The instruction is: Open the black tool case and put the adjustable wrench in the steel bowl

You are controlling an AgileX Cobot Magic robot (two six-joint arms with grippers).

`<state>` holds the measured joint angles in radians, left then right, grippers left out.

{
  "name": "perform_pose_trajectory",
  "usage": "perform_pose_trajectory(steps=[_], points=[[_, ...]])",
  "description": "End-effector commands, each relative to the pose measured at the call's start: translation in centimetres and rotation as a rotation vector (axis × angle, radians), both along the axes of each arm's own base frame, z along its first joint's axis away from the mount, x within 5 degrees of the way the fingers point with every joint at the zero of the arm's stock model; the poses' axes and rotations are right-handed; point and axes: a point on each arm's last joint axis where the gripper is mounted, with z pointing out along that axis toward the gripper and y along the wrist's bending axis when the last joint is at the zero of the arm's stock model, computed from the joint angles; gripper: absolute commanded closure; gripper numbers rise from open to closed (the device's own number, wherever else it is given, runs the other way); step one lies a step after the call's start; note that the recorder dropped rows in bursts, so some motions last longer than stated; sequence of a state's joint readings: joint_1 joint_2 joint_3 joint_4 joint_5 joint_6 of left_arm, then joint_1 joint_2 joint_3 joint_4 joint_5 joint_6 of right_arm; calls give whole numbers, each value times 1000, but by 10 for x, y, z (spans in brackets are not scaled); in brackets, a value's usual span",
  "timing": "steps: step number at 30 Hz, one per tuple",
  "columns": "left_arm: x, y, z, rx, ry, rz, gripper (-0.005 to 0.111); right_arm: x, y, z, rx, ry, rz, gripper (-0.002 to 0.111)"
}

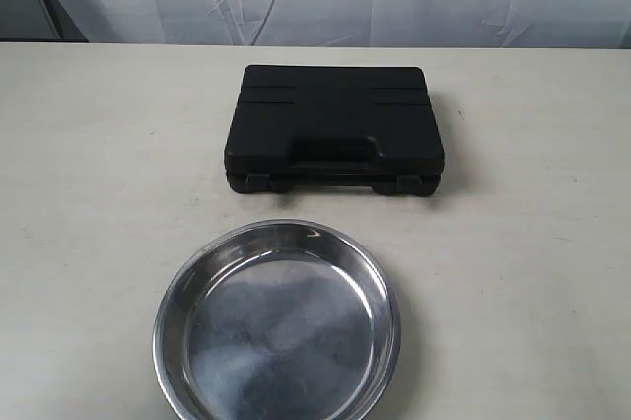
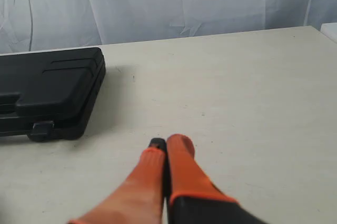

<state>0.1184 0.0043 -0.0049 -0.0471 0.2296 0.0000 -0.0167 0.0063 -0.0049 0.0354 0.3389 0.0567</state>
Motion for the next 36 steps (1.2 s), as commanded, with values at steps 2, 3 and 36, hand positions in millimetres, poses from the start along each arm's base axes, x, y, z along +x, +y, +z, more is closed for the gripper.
perform_pose_trajectory(steps=[2, 3, 36], points=[[0, 0, -1, 5, -8, 2, 106, 0, 0, 0, 0, -11, -7, 108], [0, 0, -1, 5, -8, 2, 106, 0, 0, 0, 0, -11, -7, 108], [0, 0, -1, -1, -9, 1, 106, 0, -3, 50, 591, -532, -27, 108]])
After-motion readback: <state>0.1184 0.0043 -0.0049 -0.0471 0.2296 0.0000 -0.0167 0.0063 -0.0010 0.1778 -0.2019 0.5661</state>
